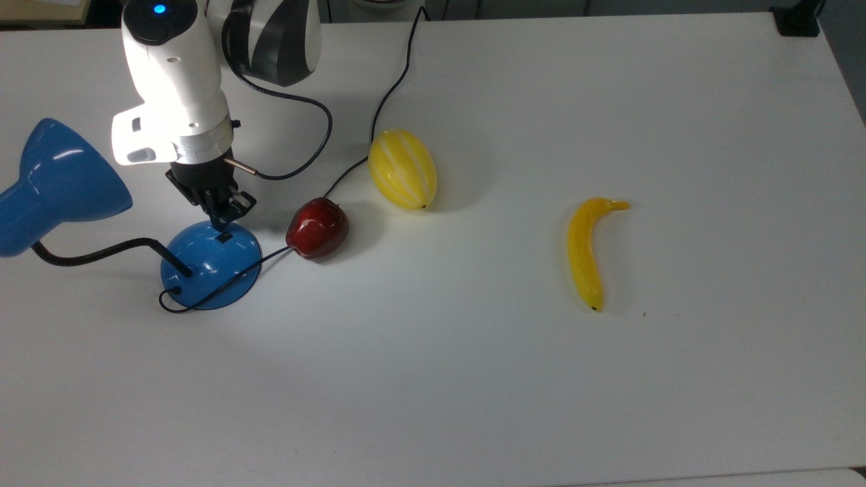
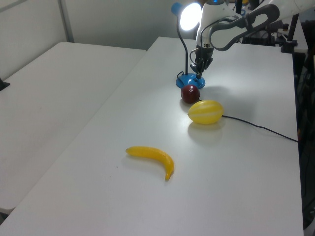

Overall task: Turn off lamp
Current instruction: 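Press down on the lamp base switch with the closed gripper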

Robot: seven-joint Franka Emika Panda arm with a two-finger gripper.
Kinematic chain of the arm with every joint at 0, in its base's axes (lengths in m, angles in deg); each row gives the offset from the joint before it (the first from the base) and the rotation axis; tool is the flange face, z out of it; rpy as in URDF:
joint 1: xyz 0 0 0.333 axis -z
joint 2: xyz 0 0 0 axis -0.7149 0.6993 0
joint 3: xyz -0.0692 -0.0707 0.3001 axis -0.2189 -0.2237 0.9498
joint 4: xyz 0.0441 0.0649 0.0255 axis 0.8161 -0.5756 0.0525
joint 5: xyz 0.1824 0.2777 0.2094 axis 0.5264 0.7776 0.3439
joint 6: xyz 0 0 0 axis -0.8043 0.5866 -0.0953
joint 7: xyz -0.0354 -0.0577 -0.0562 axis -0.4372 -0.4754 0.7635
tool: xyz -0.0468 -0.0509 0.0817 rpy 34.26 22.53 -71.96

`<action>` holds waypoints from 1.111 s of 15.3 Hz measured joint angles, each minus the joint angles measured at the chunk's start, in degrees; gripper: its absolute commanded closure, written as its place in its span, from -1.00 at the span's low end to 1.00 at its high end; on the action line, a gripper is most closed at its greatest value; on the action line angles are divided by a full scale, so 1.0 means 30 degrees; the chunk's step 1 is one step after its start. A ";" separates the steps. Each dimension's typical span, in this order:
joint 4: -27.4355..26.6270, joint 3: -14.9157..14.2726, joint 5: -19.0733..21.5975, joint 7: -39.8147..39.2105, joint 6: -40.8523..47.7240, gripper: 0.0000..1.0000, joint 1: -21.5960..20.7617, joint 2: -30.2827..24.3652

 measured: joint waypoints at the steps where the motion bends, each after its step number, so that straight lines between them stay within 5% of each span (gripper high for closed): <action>1: 0.0000 0.0000 0.0000 0.0002 0.0000 1.00 0.0000 0.0011; 17: -0.0008 0.0004 -0.0186 0.0038 -0.0005 1.00 -0.0232 0.0323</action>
